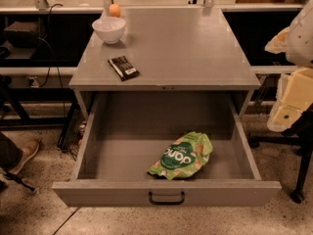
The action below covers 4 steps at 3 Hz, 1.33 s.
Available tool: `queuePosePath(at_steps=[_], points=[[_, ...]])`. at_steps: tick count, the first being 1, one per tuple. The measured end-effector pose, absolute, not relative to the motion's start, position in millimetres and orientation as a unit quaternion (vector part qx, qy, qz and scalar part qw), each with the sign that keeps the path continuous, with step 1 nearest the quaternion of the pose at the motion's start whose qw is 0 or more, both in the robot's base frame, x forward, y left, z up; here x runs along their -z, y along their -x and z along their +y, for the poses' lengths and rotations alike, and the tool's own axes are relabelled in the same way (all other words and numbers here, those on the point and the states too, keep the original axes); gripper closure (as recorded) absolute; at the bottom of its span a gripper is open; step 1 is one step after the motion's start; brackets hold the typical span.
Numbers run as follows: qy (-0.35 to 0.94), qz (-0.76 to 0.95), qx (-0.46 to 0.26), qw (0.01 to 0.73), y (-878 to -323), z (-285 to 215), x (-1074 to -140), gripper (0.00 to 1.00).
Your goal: Pick green rice chip bag from top drawer and place on counter
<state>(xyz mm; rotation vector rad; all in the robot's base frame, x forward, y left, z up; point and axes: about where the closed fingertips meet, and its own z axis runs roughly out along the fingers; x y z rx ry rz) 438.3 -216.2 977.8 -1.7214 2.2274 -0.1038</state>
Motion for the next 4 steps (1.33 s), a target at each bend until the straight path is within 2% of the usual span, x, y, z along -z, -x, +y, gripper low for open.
queuePosePath(at_steps=[1, 4], points=[[0.602, 0.781, 0.036, 0.163, -438.8, -215.6, -977.4, 0.00], [0.512, 0.840, -0.056, 0.170, -503.5, -179.9, -845.9, 0.00]])
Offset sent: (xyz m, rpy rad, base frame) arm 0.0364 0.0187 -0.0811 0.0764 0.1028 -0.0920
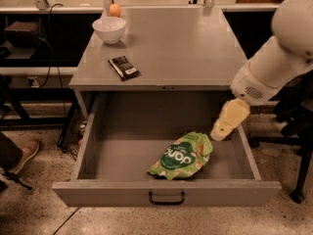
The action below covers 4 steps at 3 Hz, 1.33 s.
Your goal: Pick green rice chip bag from top drawer and place on counter
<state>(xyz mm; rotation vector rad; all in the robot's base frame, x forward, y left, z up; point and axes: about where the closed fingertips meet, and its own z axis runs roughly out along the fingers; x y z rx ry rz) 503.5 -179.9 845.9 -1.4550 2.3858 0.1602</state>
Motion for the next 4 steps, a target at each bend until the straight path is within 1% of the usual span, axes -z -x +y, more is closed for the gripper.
queuePosePath(at_steps=[1, 3, 4], points=[[0.444, 0.878, -0.076, 0.163, -515.1, -167.3, -805.5, 0.00], [0.432, 0.883, -0.077, 0.164, -514.7, -167.1, -808.1, 0.00], [0.405, 0.898, -0.075, 0.152, -517.2, -166.5, -797.8, 0.00]])
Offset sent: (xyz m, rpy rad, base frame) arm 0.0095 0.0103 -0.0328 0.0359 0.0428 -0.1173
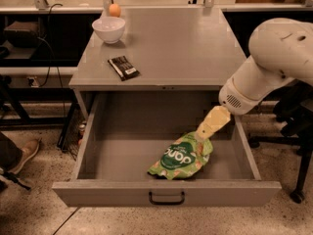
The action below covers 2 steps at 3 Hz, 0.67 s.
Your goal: Pick green rice chip bag from top drawer and place on counter
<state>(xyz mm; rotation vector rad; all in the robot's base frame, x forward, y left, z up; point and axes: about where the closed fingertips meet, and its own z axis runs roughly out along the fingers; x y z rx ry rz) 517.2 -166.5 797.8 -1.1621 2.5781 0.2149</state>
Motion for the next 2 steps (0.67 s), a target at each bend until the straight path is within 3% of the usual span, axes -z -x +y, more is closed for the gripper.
queuePosePath(at_steps=[2], points=[[0.293, 0.954, -0.052, 0.031, -507.1, -143.5, -686.2, 0.00]])
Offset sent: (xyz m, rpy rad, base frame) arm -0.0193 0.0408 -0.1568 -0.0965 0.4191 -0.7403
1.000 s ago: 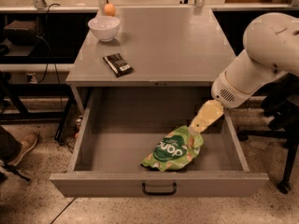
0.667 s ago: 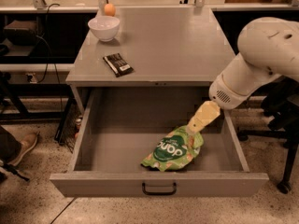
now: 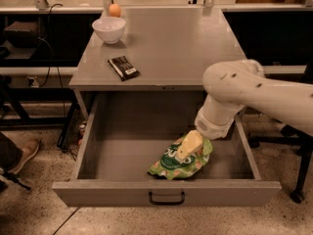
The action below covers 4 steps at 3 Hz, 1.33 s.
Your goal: Pick green rice chip bag from top drawer and place on counter
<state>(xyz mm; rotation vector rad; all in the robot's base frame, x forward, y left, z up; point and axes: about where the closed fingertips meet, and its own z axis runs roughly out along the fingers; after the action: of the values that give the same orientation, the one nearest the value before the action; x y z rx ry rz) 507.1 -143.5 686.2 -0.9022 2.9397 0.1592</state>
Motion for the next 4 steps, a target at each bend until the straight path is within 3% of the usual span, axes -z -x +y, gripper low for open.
queuePosePath(at_steps=[3, 4], points=[[0.011, 0.995, -0.100, -0.027, -511.3, -104.3, -648.4, 0.00], [-0.039, 0.992, -0.114, -0.037, -515.2, -88.4, -639.9, 0.18]])
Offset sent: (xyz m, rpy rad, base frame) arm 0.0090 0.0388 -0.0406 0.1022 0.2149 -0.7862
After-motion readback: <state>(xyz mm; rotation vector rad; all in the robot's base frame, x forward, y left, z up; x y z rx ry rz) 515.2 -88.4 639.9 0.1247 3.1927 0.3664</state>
